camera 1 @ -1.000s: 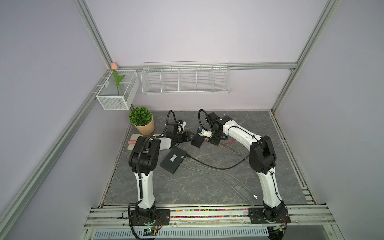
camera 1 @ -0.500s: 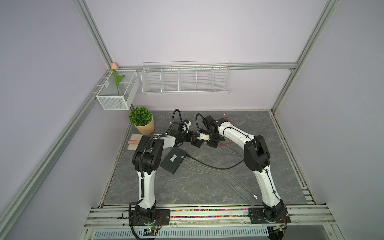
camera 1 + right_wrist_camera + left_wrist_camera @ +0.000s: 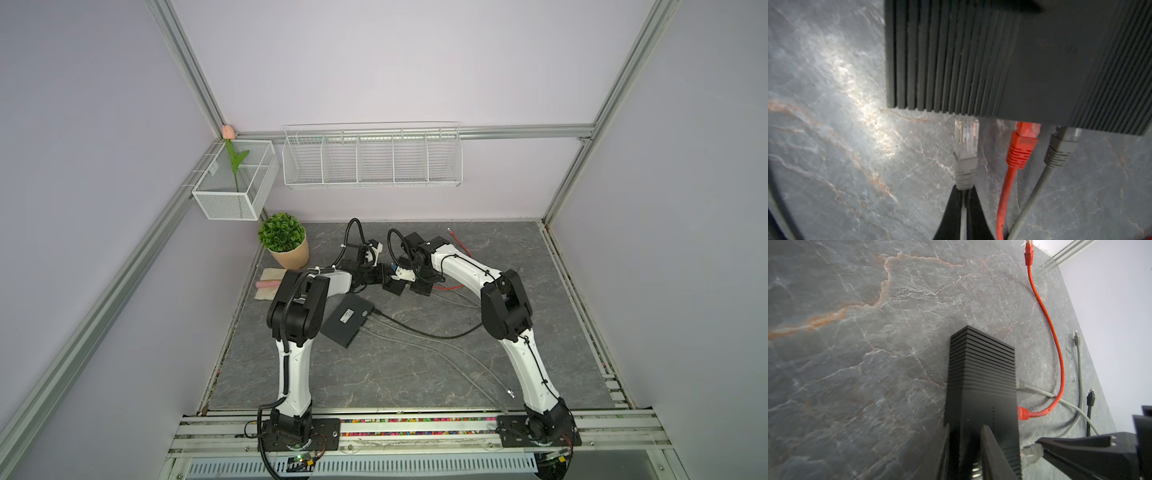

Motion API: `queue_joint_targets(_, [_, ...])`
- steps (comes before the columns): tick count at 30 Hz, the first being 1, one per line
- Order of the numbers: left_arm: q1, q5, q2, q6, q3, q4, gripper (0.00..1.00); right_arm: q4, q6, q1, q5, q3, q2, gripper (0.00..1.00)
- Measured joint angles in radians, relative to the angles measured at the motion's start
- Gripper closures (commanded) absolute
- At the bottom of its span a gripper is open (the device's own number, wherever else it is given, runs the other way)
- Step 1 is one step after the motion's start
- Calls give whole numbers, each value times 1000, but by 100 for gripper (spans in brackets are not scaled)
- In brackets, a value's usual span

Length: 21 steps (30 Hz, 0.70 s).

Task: Insert the plug into the switch port

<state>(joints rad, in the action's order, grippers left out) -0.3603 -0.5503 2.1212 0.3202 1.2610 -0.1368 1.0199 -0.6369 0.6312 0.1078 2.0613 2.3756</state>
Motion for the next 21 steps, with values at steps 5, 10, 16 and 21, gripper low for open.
queue_joint_targets(5, [0,0,0,0,0,0,74,0,0,1,5,0,0,93])
queue_joint_targets(10, [0,0,0,0,0,-2,75,-1,1,3,25,2,2,93])
queue_joint_targets(16, [0,0,0,0,0,-5,76,-8,5,6,47,16,17,93])
queue_joint_targets(21, [0,-1,0,0,0,-8,78,-13,9,6,53,16,17,93])
